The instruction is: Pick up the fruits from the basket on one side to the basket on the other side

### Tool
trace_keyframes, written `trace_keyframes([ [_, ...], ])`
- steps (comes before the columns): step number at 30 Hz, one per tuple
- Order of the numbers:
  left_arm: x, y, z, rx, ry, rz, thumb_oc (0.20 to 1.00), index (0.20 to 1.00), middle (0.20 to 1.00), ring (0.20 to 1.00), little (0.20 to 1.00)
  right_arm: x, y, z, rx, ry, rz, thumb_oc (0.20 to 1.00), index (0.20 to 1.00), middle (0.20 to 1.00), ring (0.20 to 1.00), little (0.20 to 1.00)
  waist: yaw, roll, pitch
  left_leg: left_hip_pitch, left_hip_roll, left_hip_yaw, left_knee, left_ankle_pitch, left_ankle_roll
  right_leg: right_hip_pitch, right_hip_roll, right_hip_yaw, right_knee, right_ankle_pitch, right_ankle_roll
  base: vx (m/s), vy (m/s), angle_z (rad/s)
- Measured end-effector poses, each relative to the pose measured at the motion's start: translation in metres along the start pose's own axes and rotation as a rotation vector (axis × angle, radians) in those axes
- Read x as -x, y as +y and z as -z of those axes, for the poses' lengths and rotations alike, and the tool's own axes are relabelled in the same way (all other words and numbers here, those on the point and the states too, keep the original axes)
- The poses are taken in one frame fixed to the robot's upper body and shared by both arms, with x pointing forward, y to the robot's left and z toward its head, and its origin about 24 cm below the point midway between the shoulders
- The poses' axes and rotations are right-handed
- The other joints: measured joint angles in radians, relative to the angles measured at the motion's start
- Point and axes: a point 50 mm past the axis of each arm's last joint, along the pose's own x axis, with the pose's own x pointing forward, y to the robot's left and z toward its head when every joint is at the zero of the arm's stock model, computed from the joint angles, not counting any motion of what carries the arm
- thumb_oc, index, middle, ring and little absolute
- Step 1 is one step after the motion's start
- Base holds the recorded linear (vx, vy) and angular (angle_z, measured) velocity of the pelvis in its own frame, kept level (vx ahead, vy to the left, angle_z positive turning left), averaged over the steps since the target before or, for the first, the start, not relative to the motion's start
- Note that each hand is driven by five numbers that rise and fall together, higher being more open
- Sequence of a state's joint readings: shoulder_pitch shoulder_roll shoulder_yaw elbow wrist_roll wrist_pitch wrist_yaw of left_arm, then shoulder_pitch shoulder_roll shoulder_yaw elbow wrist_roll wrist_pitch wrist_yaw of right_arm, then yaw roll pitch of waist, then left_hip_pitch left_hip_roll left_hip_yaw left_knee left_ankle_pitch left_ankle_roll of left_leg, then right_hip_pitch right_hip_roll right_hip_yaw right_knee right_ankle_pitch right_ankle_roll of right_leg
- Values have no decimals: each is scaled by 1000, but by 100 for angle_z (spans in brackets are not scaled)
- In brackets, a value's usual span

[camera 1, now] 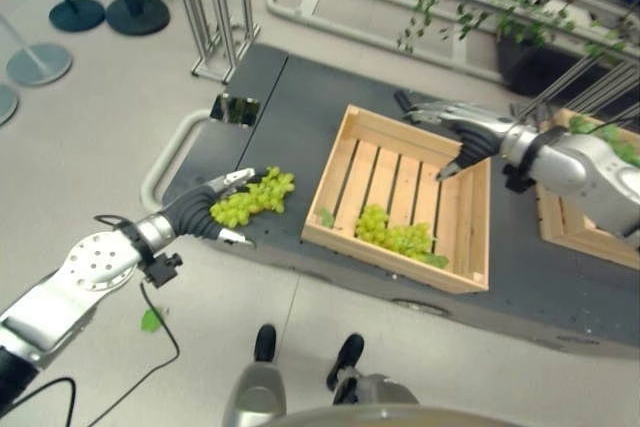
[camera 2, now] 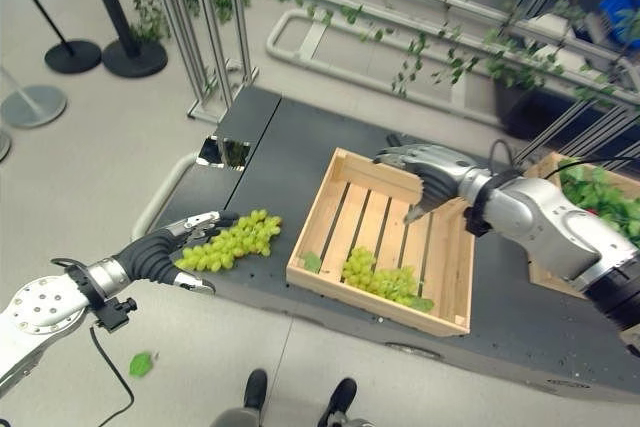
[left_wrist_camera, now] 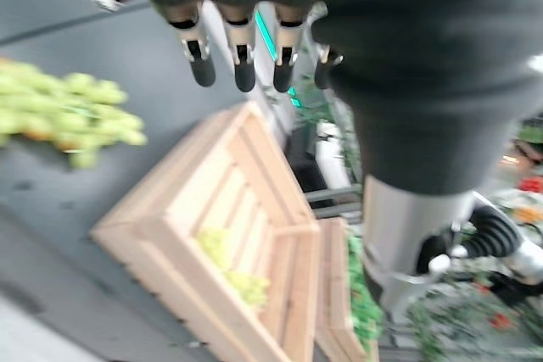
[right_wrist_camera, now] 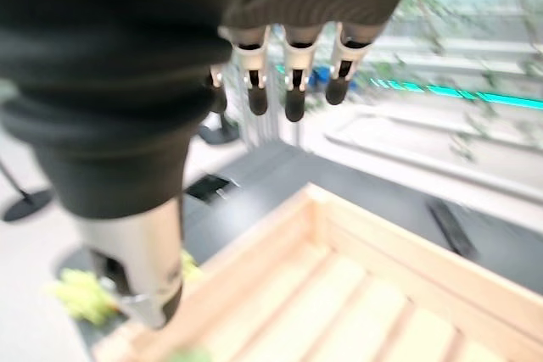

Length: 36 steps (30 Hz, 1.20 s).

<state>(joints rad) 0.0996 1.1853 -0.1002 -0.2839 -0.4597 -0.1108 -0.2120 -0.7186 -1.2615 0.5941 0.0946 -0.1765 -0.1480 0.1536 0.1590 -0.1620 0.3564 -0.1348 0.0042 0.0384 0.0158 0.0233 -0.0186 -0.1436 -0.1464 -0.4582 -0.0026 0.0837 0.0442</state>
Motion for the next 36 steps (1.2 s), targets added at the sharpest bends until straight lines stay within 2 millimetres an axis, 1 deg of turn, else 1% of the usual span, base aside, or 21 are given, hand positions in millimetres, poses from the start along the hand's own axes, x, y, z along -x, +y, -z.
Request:
trace_keyframes([
  [2,1,2,2,-2,10,-16,1000,1000,1000,1000,1000,3,-1,8,7,34,-2,1000,1000,1000,1000,1000,4,4,31,-26,-2,-10,13,0,0,-18,-3,-5,5,0,0,-66,30,19],
  [4,3,2,10,9,28,-44,1000,1000,1000,1000,1000,5,-2,15,7,64,-6,1000,1000,1000,1000,1000,11,16,60,-59,-5,-19,25,2,2,-41,-9,-16,10,1,-1,-66,32,16],
  [5,3,5,14,38,11,-106,1000,1000,1000,1000,1000,7,-7,19,21,82,3,1000,1000,1000,1000,1000,18,28,93,-80,-9,-20,31,2,3,-61,-14,-16,17,1,-1,-40,6,4],
  [6,2,6,15,53,4,-132,1000,1000,1000,1000,1000,8,-8,22,17,94,7,1000,1000,1000,1000,1000,21,33,108,-91,-9,-19,39,2,3,-71,-16,-16,25,1,-1,-71,13,6],
  [7,2,8,18,86,-13,-191,1000,1000,1000,1000,1000,9,-9,24,14,106,8,1000,1000,1000,1000,1000,23,40,138,-115,-11,-26,47,2,3,-94,-20,-17,34,0,-2,-32,8,9],
  [8,3,8,24,104,2,-214,1000,1000,1000,1000,1000,9,-8,25,9,108,3,1000,1000,1000,1000,1000,26,44,153,-131,-12,-30,50,3,4,-107,-21,-16,37,0,-2,-51,3,7],
  [11,6,8,34,123,20,-299,1000,1000,1000,1000,1000,7,-12,23,-7,95,3,1000,1000,1000,1000,1000,26,50,172,-186,-13,-40,73,3,4,-158,-29,-15,60,-1,-3,-47,-12,5],
  [14,7,8,37,152,6,-353,1000,1000,1000,1000,1000,3,-17,19,-23,75,-26,1000,1000,1000,1000,1000,25,49,174,-212,-15,-44,77,3,4,-187,-34,-14,74,-4,-7,17,-26,4],
  [15,9,11,37,168,-12,-404,1000,1000,1000,1000,1000,1,-24,15,-29,57,-36,1000,1000,1000,1000,1000,26,49,174,-233,-14,-46,82,3,4,-209,-36,-13,84,-6,-4,60,-35,3],
  [16,9,12,37,169,-15,-416,1000,1000,1000,1000,1000,0,-26,14,-36,53,-32,1000,1000,1000,1000,1000,26,49,174,-240,-14,-50,82,3,4,-215,-37,-12,85,-9,-2,58,-34,6],
  [18,13,18,36,171,-34,-475,1000,1000,1000,1000,1000,-2,-37,12,-29,45,-35,1000,1000,1000,1000,1000,28,49,174,-281,-14,-56,103,3,4,-246,-35,-4,87,-9,-4,-15,-14,6],
  [19,15,20,37,160,-36,-500,1000,1000,1000,1000,1000,-4,-46,9,-23,35,-24,1000,1000,1000,1000,1000,30,49,174,-312,-11,-58,116,3,4,-274,-33,-4,96,-9,-5,0,0,0],
  [21,16,21,37,133,-37,-517,1000,1000,1000,1000,1000,-8,-56,4,-13,21,-14,1000,1000,1000,1000,1000,28,49,174,-364,-8,-61,137,3,4,-323,-34,-3,117,-10,-6,-18,-12,0],
  [23,16,21,37,105,-30,-524,1000,1000,1000,1000,1000,-12,-61,2,9,19,-34,1000,1000,1000,1000,1000,28,48,174,-412,-8,-62,155,3,3,-367,-35,10,132,-10,-8,-36,-11,1],
  [26,15,23,34,81,-42,-541,1000,1000,1000,1000,1000,-16,-66,-4,50,9,-68,1000,1000,1000,1000,1000,22,48,174,-472,-9,-66,183,3,4,-422,-40,16,153,-10,-8,-14,-5,0],
  [30,15,24,32,45,-47,-545,1000,1000,1000,1000,1000,-18,-69,-5,76,13,-90,1000,1000,1000,1000,1000,19,47,175,-509,-11,-66,201,3,4,-466,-46,35,182,-13,-12,-24,-7,0],
  [34,16,26,30,36,-61,-561,1000,1000,1000,1000,1000,-19,-70,-6,82,11,-98,1000,1000,1000,1000,1000,14,46,174,-529,-11,-66,208,4,4,-484,-47,40,188,-13,-13,-8,-5,0],
  [36,16,26,30,33,-65,-568,1000,1000,1000,1000,1000,-20,-68,-6,77,11,-109,1000,1000,1000,1000,1000,1,45,174,-558,-11,-69,220,4,5,-507,-47,40,192,-13,-13,0,0,0],
])
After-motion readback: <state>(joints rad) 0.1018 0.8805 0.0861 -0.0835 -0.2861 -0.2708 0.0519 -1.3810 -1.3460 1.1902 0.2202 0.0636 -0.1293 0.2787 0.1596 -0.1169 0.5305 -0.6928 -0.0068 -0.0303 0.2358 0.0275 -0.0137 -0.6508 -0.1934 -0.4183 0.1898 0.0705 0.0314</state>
